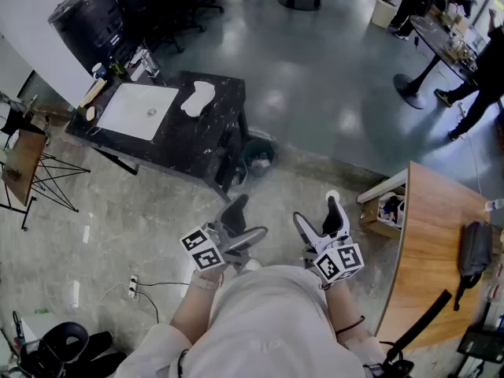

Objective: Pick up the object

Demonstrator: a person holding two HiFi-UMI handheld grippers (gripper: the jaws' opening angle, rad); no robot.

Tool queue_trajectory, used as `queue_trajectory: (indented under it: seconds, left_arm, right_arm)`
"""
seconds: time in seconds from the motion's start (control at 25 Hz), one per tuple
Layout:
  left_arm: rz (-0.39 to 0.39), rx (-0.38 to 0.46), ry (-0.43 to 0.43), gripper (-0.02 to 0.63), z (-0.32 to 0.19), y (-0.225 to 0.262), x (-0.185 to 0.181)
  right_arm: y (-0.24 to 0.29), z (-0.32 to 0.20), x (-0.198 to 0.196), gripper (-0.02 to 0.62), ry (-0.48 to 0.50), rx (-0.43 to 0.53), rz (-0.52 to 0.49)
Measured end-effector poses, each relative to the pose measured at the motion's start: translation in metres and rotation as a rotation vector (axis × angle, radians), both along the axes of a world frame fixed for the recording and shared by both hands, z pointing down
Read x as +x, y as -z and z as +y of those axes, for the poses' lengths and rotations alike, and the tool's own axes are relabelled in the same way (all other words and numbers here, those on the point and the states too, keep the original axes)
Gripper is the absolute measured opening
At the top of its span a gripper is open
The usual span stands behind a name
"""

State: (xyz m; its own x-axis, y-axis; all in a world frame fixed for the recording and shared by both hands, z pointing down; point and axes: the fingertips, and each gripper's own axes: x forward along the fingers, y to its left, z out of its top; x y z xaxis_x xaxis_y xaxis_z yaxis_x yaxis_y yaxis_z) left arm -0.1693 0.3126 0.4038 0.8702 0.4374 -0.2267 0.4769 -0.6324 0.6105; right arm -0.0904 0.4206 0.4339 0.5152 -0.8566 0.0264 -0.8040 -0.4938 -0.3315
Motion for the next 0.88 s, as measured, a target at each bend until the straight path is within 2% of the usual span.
queue_trajectory:
  seconds: [0.24, 0.48, 0.68, 0.88]
  left_arm:
    - [-0.012, 0.008, 0.043, 0.531, -0.055, -0.009, -0.019]
    - [-0.028, 0.001, 0.089, 0.531, -0.089, -0.021, -0.014]
    - [-0.052, 0.0, 0.14, 0.531, -0.118, -0.032, 0.008]
    - [-0.072, 0.007, 0.204, 0.531, -0.15, -0.036, 0.052]
  right_arm:
    - [-0.005, -0.041, -0.005, 0.466, -0.011, -0.006, 0.001]
    - [-0.017, -0.084, 0.009, 0.466, 0.037, -0.02, -0.016]
    - [-0.032, -0.117, 0.038, 0.466, 0.086, -0.024, -0.038]
    - [-0.039, -0.154, 0.088, 0.466, 0.148, -0.025, -0.058]
